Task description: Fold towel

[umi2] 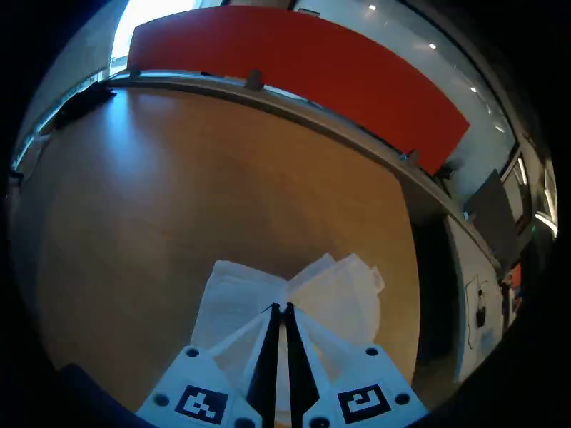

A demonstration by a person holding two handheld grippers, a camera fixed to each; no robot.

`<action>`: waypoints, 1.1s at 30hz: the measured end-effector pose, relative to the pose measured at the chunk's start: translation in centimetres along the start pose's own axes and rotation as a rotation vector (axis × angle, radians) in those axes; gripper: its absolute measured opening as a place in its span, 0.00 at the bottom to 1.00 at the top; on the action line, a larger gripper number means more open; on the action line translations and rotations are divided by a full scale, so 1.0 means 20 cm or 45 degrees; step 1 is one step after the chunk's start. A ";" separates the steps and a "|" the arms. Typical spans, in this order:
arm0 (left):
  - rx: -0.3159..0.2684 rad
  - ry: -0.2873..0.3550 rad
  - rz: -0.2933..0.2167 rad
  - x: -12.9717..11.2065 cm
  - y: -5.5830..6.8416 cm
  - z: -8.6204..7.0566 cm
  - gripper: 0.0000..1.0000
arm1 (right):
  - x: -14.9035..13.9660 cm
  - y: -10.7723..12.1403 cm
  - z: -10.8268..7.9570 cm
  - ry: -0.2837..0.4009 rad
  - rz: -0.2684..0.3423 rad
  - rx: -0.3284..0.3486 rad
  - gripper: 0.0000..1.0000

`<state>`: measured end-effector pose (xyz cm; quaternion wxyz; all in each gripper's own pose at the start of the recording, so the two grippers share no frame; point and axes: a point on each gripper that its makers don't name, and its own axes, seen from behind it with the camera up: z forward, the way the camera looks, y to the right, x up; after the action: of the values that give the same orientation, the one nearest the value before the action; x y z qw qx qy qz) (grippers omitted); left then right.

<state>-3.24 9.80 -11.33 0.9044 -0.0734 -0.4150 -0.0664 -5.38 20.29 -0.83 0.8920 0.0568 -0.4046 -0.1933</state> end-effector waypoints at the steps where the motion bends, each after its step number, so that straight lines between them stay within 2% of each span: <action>1: -0.002 0.000 0.001 0.00 0.00 0.00 0.88 | 0.00 0.01 -0.01 0.003 -0.002 -0.003 0.06; 8: -0.019 0.004 0.013 0.01 0.02 0.01 0.88 | 0.01 0.02 -0.09 0.025 -0.022 -0.005 0.06; 14: -0.032 0.005 0.023 0.02 0.04 0.01 0.88 | -0.01 -0.02 -0.14 0.023 -0.052 0.020 0.06; 33: -0.049 0.009 0.034 0.03 0.04 0.02 0.88 | -0.18 -0.27 -0.26 -0.054 -0.096 0.203 0.06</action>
<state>-3.04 10.68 -10.65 0.9051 -0.0959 -0.4096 -0.0626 -5.20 16.33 -8.21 0.8680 0.1386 -0.4350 -0.1953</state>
